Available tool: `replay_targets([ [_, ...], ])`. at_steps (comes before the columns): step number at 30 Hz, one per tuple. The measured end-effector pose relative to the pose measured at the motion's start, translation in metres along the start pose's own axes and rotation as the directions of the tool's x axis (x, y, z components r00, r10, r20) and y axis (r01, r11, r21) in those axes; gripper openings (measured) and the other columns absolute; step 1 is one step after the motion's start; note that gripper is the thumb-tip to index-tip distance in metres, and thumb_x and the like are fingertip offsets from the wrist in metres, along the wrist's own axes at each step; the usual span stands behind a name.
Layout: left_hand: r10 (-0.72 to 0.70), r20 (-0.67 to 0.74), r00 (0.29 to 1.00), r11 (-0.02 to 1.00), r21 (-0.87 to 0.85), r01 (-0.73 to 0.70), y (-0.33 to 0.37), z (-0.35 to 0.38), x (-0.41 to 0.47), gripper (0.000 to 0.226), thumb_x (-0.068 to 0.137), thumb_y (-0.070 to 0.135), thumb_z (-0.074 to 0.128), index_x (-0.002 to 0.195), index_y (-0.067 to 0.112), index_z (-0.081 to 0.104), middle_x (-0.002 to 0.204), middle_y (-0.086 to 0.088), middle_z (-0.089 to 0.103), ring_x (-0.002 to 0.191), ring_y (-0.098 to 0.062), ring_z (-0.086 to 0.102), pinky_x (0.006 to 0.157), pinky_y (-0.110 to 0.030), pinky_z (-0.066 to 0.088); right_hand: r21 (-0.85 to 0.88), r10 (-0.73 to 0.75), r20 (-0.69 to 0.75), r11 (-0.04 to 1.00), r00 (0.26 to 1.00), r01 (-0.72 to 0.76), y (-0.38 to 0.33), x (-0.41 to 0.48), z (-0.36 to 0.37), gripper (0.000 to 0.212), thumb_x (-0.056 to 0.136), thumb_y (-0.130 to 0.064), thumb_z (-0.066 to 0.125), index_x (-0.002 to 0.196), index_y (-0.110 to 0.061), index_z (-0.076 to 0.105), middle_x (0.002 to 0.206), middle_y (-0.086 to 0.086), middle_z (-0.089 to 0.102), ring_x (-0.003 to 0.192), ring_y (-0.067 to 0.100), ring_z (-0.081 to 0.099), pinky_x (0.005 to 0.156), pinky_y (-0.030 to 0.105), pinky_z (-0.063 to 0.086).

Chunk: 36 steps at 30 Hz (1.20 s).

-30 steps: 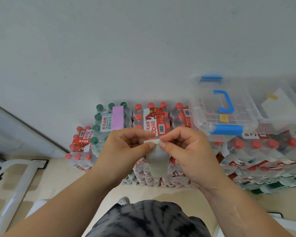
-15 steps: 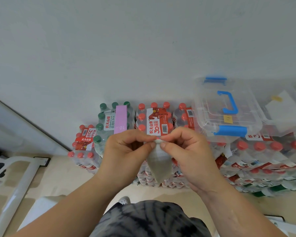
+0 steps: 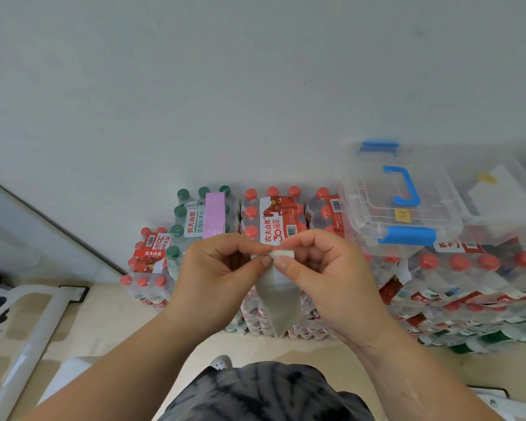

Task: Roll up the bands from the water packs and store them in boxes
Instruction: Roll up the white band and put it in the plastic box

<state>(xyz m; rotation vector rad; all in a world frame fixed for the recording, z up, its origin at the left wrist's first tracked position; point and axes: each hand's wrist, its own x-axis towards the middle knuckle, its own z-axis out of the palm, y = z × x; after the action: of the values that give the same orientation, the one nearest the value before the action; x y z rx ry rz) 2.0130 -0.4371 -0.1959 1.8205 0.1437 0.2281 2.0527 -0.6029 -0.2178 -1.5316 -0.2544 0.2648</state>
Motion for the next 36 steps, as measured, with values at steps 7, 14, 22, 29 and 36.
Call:
replay_targets([
  [7,-0.060,0.106,0.993,0.992,-0.107,0.071,0.004,0.000,0.004,0.015,0.081,-0.005,0.073,0.084,0.009,0.079,0.081,-0.010,0.076,0.077,-0.026,0.073,0.067,-0.028,0.059,-0.018,-0.046,0.004,0.999,0.999,0.046,0.000,-0.001,-0.004,0.010,0.088,-0.014,0.074,0.087,-0.024,0.073,0.084,0.014,0.069,0.084,0.039,0.065,0.076,0.059,0.055],
  [14,-0.124,0.191,0.974,0.980,-0.131,0.150,0.009,0.005,0.005,0.011,0.086,-0.014,0.063,0.085,-0.005,0.069,0.072,-0.004,0.074,0.068,-0.014,0.071,0.059,-0.024,0.056,0.072,0.034,-0.020,0.997,0.999,-0.033,0.002,0.001,-0.004,0.014,0.086,-0.003,0.073,0.084,-0.016,0.073,0.090,0.023,0.069,0.094,0.048,0.062,0.084,0.066,0.052],
  [22,-0.094,0.167,0.981,0.989,-0.099,0.111,0.013,0.005,0.008,0.015,0.082,-0.015,0.067,0.081,-0.003,0.074,0.072,-0.003,0.074,0.069,-0.009,0.070,0.064,-0.019,0.055,0.117,0.065,-0.020,0.991,0.998,-0.062,-0.001,0.002,-0.007,0.018,0.083,0.001,0.074,0.083,-0.016,0.075,0.094,0.022,0.072,0.099,0.044,0.065,0.090,0.062,0.053],
  [29,-0.083,0.132,0.988,0.991,-0.089,0.095,0.012,0.004,0.007,0.014,0.084,-0.008,0.070,0.082,0.003,0.077,0.077,-0.007,0.076,0.073,-0.012,0.073,0.067,-0.020,0.056,0.102,0.062,0.002,0.993,0.998,-0.062,-0.001,0.003,-0.007,0.013,0.086,-0.004,0.073,0.085,-0.018,0.075,0.092,0.018,0.072,0.096,0.041,0.066,0.087,0.055,0.057],
  [36,-0.095,0.077,0.992,0.993,-0.063,0.100,0.006,0.001,0.008,0.016,0.083,-0.008,0.071,0.081,0.006,0.080,0.079,-0.005,0.077,0.077,-0.015,0.074,0.070,-0.021,0.056,0.056,0.114,-0.022,0.992,0.993,-0.113,0.004,0.005,-0.003,0.004,0.088,-0.021,0.075,0.091,-0.022,0.073,0.083,0.018,0.072,0.075,0.030,0.068,0.067,0.044,0.056],
])
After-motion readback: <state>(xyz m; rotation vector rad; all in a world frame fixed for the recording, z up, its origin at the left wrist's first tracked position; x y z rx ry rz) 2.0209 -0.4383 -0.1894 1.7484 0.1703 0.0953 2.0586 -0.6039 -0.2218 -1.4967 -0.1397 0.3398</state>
